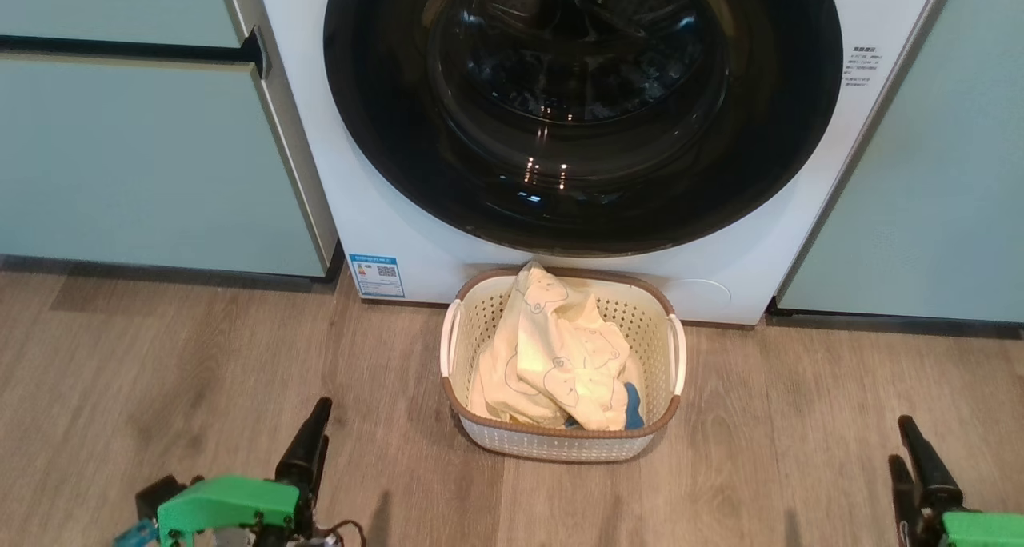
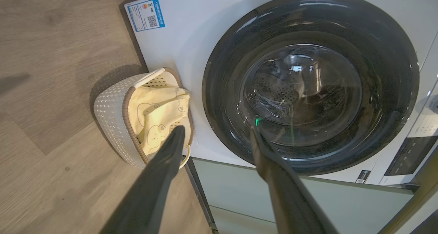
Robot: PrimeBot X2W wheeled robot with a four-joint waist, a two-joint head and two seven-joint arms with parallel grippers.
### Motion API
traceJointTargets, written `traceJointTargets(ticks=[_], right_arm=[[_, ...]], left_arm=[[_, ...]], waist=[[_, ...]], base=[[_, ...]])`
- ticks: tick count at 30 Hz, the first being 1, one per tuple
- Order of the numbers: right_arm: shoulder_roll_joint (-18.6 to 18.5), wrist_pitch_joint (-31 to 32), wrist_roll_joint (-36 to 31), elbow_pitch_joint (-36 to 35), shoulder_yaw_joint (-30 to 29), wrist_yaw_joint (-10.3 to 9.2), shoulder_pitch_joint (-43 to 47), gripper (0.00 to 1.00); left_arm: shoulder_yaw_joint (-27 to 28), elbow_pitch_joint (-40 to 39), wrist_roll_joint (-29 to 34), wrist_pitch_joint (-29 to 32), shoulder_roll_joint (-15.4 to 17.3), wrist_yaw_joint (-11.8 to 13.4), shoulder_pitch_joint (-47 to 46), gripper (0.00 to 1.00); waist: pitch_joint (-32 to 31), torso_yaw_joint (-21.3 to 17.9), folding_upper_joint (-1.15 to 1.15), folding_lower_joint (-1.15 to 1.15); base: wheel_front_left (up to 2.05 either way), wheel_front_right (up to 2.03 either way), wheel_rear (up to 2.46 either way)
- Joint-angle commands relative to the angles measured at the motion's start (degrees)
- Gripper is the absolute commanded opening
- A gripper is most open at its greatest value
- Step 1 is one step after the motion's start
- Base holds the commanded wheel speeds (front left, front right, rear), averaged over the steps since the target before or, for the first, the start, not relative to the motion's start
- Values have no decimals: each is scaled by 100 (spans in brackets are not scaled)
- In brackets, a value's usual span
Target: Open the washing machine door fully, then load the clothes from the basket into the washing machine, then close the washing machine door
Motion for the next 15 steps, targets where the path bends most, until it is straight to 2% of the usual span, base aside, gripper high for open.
traceJointTargets(ticks=[1,15], right_arm=[[-65,-100,-227,-262,48,-4,-336,100],[-84,-319,-1424,-489,140,-6,-488,100]], left_arm=[[6,-254,245,-76,90,-9,-299,100],[-18,-412,1430,-295,128,-10,-481,100]], waist=[[3,2,0,0],[21,9,0,0]], base=[[0,0,0],[0,0,0]])
